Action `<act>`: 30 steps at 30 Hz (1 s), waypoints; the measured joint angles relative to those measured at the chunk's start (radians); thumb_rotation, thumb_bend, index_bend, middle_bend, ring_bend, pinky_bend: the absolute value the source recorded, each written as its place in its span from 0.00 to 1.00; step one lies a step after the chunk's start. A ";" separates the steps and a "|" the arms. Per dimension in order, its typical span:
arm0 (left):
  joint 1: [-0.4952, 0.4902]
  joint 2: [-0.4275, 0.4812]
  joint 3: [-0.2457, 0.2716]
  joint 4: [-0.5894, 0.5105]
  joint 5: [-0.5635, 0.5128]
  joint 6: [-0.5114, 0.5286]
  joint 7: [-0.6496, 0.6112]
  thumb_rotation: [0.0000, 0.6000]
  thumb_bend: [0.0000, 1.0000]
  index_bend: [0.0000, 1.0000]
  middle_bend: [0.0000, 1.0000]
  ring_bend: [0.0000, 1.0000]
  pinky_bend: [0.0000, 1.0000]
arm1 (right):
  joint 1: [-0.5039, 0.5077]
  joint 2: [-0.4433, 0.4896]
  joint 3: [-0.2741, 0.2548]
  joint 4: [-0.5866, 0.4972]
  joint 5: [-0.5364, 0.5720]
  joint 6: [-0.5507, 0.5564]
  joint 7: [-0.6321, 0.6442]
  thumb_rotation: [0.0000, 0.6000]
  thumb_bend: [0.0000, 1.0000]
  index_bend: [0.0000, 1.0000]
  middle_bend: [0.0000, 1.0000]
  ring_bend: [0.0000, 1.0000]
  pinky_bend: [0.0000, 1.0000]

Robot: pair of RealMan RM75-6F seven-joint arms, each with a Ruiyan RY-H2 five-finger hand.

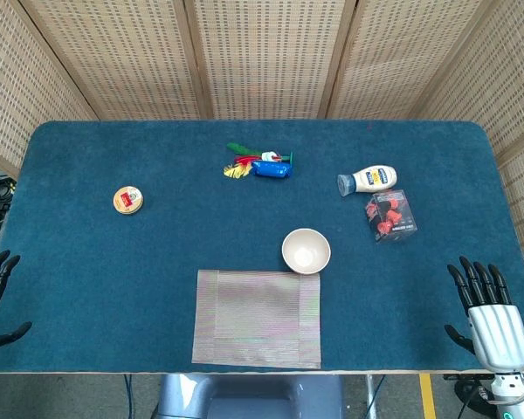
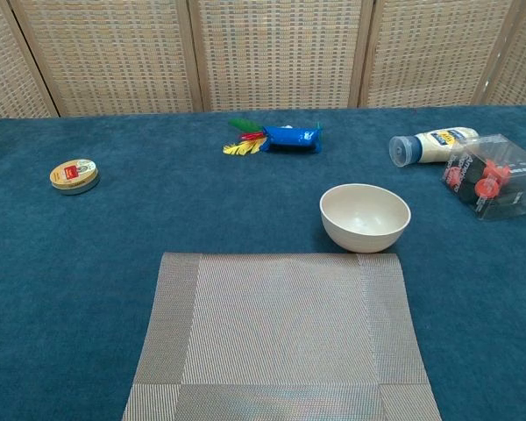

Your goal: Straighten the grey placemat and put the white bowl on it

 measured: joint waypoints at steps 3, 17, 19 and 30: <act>0.003 0.002 -0.003 -0.002 -0.005 0.005 0.002 1.00 0.00 0.00 0.00 0.00 0.00 | -0.001 -0.003 -0.002 0.001 0.003 -0.006 -0.012 1.00 0.00 0.03 0.00 0.00 0.00; 0.003 -0.005 -0.023 0.002 -0.030 0.015 0.006 1.00 0.00 0.00 0.00 0.00 0.00 | 0.171 0.026 -0.003 0.011 -0.063 -0.250 0.015 1.00 0.00 0.16 0.00 0.00 0.00; 0.001 -0.012 -0.030 0.004 -0.048 0.009 0.016 1.00 0.00 0.00 0.00 0.00 0.00 | 0.228 0.026 0.002 0.012 -0.081 -0.312 0.032 1.00 0.02 0.20 0.00 0.00 0.00; -0.030 -0.031 -0.058 0.001 -0.146 -0.061 0.072 1.00 0.00 0.00 0.00 0.00 0.00 | 0.513 -0.134 0.096 0.059 -0.089 -0.585 0.068 1.00 0.29 0.32 0.00 0.00 0.00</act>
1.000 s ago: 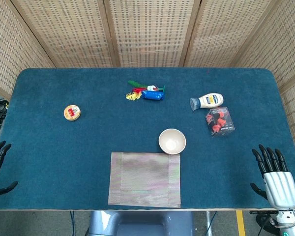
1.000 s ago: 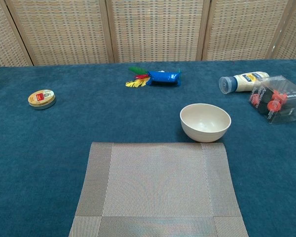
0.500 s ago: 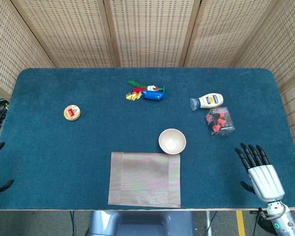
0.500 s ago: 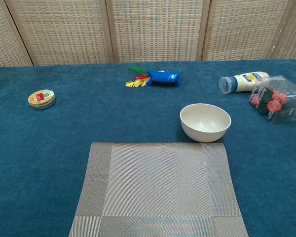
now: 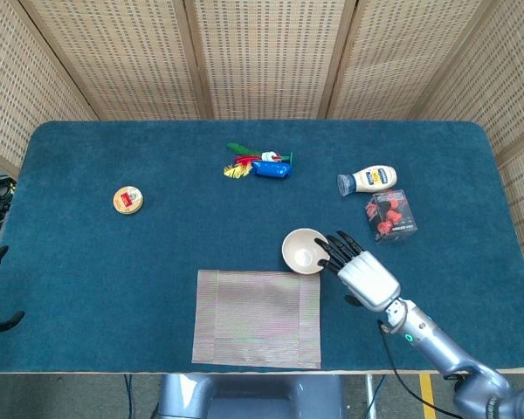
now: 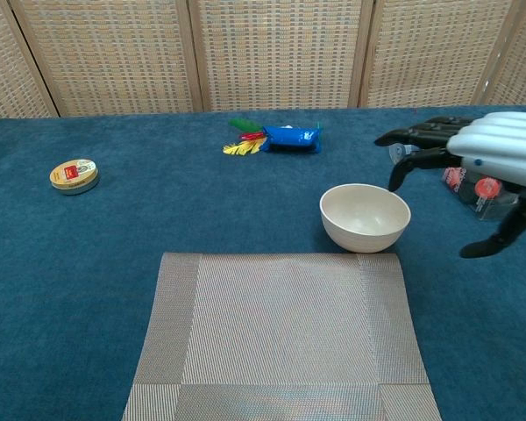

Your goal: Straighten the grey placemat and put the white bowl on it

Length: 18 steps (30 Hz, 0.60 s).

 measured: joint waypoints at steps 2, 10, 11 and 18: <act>-0.002 -0.001 -0.002 0.002 -0.008 -0.006 0.001 1.00 0.00 0.00 0.00 0.00 0.00 | 0.035 -0.037 0.018 0.014 0.030 -0.044 -0.002 1.00 0.31 0.33 0.00 0.00 0.00; -0.009 0.004 -0.010 0.006 -0.032 -0.021 -0.013 1.00 0.00 0.00 0.00 0.00 0.00 | 0.108 -0.132 0.040 0.066 0.132 -0.154 -0.063 1.00 0.40 0.37 0.00 0.00 0.00; -0.009 0.005 -0.011 0.006 -0.033 -0.021 -0.015 1.00 0.00 0.00 0.00 0.00 0.00 | 0.114 -0.144 0.040 0.078 0.143 -0.161 -0.075 1.00 0.41 0.38 0.00 0.00 0.00; -0.011 0.011 -0.013 0.008 -0.042 -0.029 -0.031 1.00 0.00 0.00 0.00 0.00 0.00 | 0.128 -0.184 0.026 0.157 0.189 -0.178 -0.099 1.00 0.48 0.45 0.00 0.00 0.00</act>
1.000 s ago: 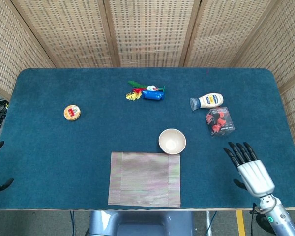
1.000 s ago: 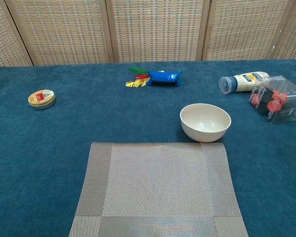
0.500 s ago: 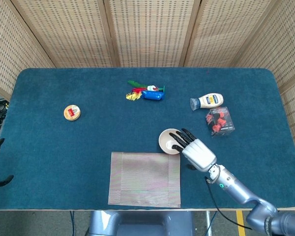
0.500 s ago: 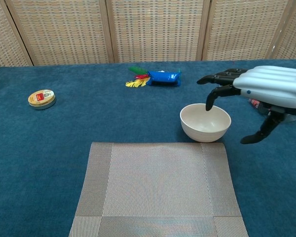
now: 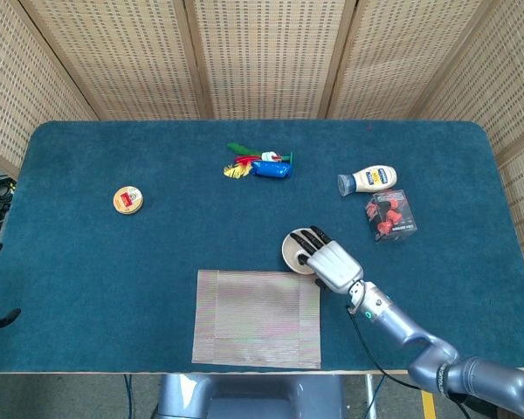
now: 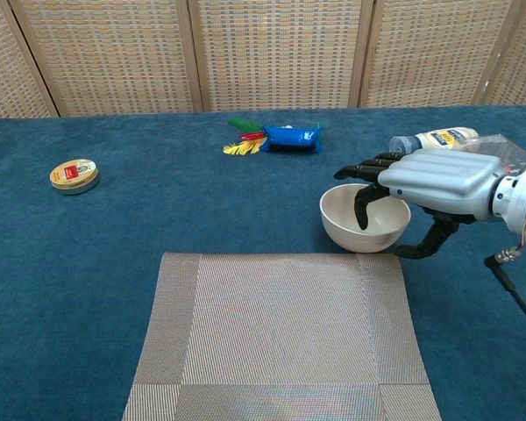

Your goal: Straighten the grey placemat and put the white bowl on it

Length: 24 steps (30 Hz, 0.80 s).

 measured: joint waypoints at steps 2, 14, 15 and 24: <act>0.000 0.002 0.000 0.000 0.000 -0.001 -0.003 1.00 0.00 0.00 0.00 0.00 0.00 | 0.002 -0.010 -0.006 0.020 0.011 -0.003 0.001 1.00 0.51 0.50 0.00 0.00 0.00; -0.004 0.002 0.003 -0.002 -0.004 -0.008 -0.001 1.00 0.00 0.00 0.00 0.00 0.00 | -0.004 -0.063 -0.026 0.102 -0.017 0.110 0.121 1.00 0.56 0.73 0.00 0.00 0.00; -0.004 0.002 0.004 -0.002 -0.002 -0.008 -0.002 1.00 0.00 0.00 0.00 0.00 0.00 | -0.005 -0.064 -0.027 0.108 -0.022 0.124 0.137 1.00 0.56 0.74 0.00 0.00 0.00; -0.006 0.003 0.011 -0.004 0.012 -0.011 -0.005 1.00 0.00 0.00 0.00 0.00 0.00 | -0.065 0.059 -0.037 0.059 -0.066 0.294 0.212 1.00 0.56 0.75 0.00 0.00 0.00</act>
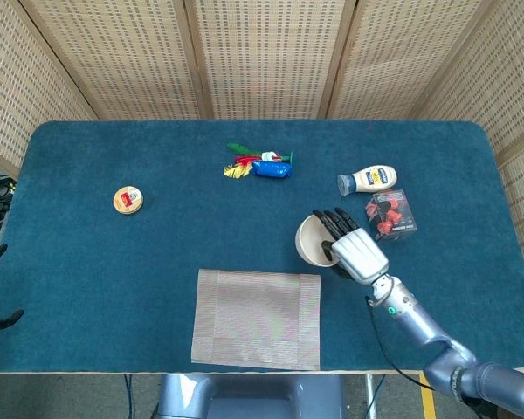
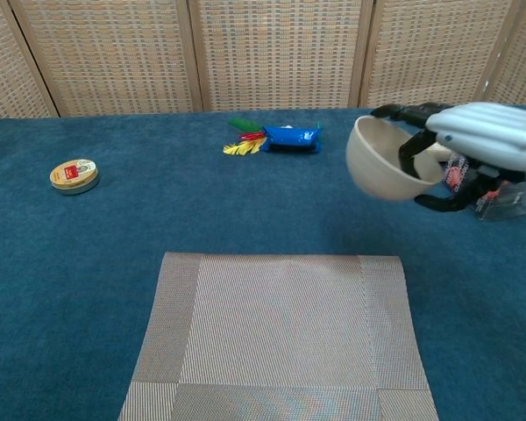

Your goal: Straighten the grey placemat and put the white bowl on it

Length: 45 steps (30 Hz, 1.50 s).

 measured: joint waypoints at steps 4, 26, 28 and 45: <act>0.005 0.001 0.007 -0.005 0.019 0.012 0.000 1.00 0.00 0.00 0.00 0.00 0.00 | -0.061 0.110 -0.030 -0.044 -0.031 0.087 0.015 1.00 0.56 0.75 0.00 0.00 0.00; 0.030 0.008 0.034 -0.018 0.082 0.055 -0.008 1.00 0.00 0.00 0.00 0.00 0.00 | -0.320 0.194 -0.207 0.169 0.017 0.136 0.175 1.00 0.56 0.75 0.00 0.00 0.00; 0.029 0.009 0.033 -0.017 0.079 0.053 -0.011 1.00 0.00 0.00 0.00 0.00 0.00 | -0.314 0.177 -0.201 0.177 0.030 0.110 0.166 1.00 0.56 0.75 0.00 0.00 0.00; 0.027 0.013 0.031 -0.019 0.069 0.044 -0.015 1.00 0.00 0.00 0.00 0.00 0.00 | -0.298 0.130 -0.174 0.164 0.066 0.058 0.139 1.00 0.00 0.00 0.00 0.00 0.00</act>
